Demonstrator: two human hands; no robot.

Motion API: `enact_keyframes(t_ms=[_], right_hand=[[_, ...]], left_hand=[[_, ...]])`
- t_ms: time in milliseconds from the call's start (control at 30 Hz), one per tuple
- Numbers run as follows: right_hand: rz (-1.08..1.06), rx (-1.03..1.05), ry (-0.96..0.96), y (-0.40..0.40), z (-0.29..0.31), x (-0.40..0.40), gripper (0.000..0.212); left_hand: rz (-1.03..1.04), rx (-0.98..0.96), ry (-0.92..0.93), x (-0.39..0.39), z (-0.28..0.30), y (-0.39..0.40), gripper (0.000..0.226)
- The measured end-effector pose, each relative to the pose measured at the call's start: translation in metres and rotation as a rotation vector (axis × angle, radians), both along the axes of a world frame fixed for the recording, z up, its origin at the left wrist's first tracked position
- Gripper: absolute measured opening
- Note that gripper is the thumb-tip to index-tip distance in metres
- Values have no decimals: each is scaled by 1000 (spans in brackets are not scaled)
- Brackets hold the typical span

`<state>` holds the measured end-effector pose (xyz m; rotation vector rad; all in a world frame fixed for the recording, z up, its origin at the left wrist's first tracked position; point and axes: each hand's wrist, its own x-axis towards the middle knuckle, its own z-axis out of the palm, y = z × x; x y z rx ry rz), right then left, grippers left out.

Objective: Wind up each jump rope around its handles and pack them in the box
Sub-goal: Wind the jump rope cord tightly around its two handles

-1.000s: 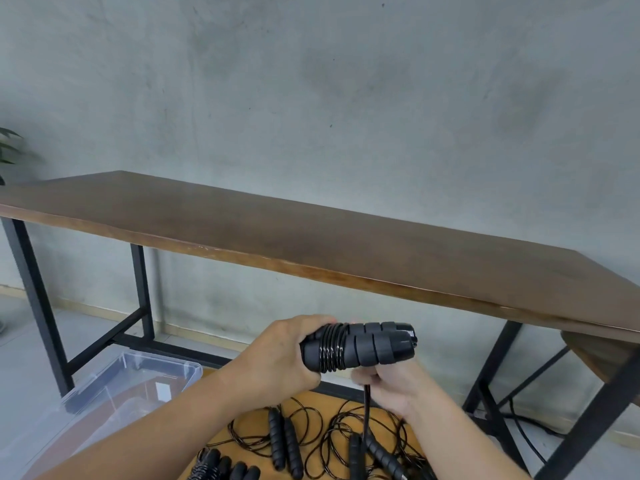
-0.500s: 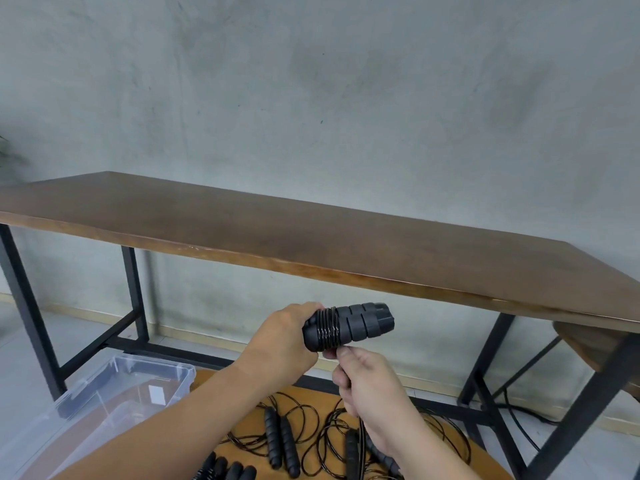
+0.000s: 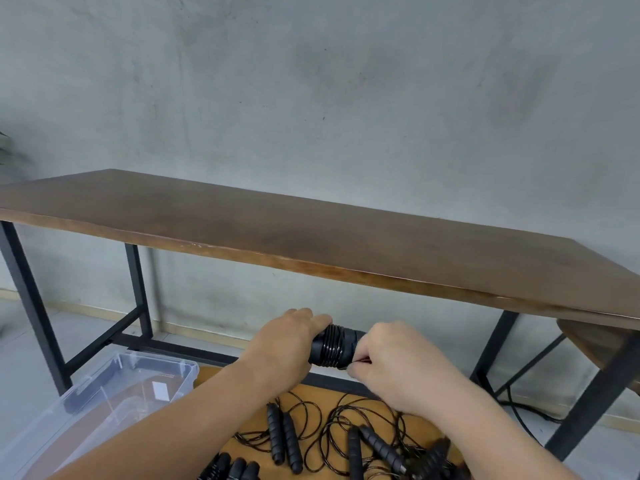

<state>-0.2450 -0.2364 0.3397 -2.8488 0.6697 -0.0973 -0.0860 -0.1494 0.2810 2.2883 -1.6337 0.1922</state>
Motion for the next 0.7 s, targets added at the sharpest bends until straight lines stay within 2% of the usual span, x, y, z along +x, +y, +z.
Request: enact_keyframes(t_ms=[100,200,300,433,567,700], right_hand=[[62,14,53,-7,24,1,17],[102,148,61,-24,41,3,14],[189,291,46,-44,49,5,15],[258,556,-35,-60,43,7,12],[169,854,-165,-71,20,8,21],[111,1075,-225,-74,-1,10,19]], left_hand=[[-75,12,-13,-4,7,3,40],[-159,24,-13,-6,14,5,36],[-260,38,102,-9,21,9,30],[-342,51,262,-13,33,15,33],[-376,14,379,-14,37,21,37],[-376,-7,467,-17,39,22,42]])
